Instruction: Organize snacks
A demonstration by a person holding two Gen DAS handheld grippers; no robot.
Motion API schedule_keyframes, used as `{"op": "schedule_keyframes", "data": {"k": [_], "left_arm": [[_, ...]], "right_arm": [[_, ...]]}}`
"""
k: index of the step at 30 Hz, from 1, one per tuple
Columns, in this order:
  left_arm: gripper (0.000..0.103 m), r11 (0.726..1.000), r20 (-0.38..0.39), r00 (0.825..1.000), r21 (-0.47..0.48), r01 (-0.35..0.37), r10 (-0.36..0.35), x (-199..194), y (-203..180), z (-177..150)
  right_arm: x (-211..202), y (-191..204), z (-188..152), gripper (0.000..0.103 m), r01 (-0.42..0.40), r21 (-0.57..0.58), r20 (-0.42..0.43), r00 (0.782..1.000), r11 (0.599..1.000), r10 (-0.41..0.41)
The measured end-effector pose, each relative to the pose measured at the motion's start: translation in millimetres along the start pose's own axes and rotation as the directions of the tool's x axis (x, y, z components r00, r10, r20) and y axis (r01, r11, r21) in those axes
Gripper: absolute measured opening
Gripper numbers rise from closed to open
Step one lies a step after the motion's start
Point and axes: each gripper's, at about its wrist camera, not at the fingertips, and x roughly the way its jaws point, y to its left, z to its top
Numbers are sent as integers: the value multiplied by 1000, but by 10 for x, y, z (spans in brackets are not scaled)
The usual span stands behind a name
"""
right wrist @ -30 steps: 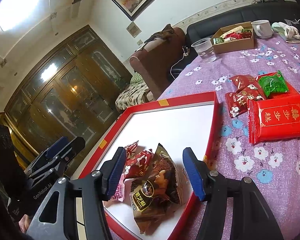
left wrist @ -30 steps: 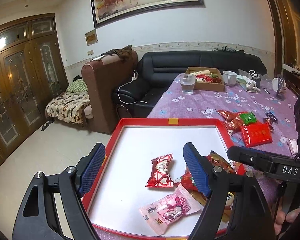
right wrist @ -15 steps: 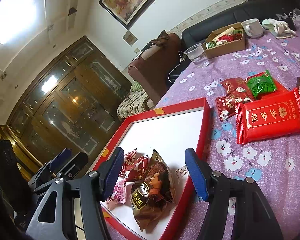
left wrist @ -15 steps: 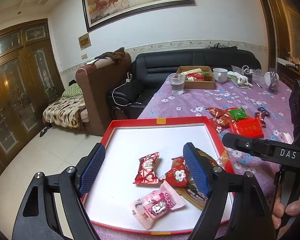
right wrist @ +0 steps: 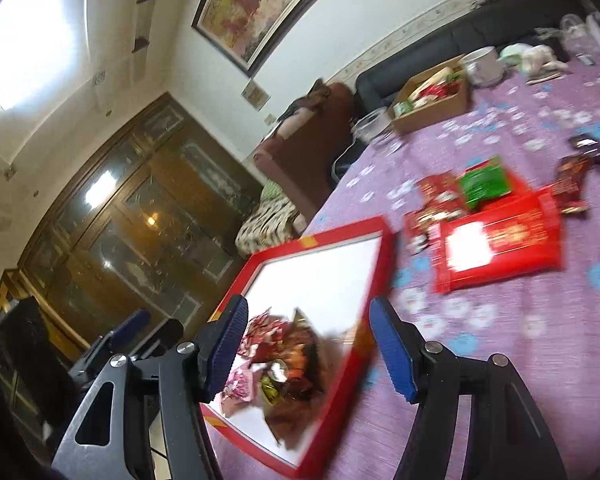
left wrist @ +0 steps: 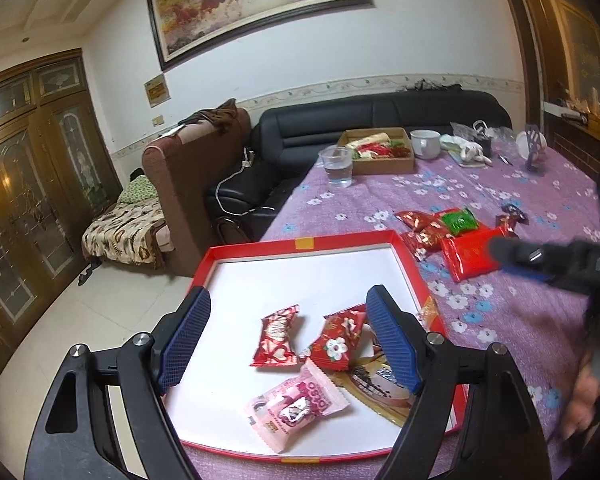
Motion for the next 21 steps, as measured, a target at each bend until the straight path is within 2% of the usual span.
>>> {"op": "schedule_keyframes", "data": {"k": [3, 5, 7, 9, 11, 15, 18, 21], "left_arm": [[81, 999, -18, 1000, 32, 24, -23, 50, -133, -12], [81, 998, -28, 999, 51, 41, -40, 72, -235, -21], [81, 995, -42, 997, 80, 65, -62, 101, -384, -19], [81, 991, -50, 996, 103, 83, -78, 110, -507, -12], [81, 986, -53, 994, 132, 102, -95, 114, -633, 17], [81, 975, -50, 993, 188, 118, -110, 104, -846, 97], [81, 971, -56, 992, 202, 126, -117, 113, -921, 122], [81, 967, -71, 992, 224, 118, -105, 177, -960, 134]], "right_arm": [[-352, -201, 66, 72, 100, -20, 21, 995, 995, -100], [-614, -377, 104, 76, 191, -31, 34, 981, 981, -190], [-872, -592, 121, 79, 306, -35, 35, 952, 951, -305], [-1009, -766, 118, 80, 384, -34, 10, 923, 923, -384], [-1113, -924, 108, 81, 464, -43, -16, 885, 885, -465], [-1127, -1140, 112, 81, 518, -36, -87, 850, 854, -519], [-992, -1184, 124, 81, 570, -71, -115, 811, 819, -574], [-795, -1174, 132, 82, 597, -97, -135, 785, 796, -605]]}}
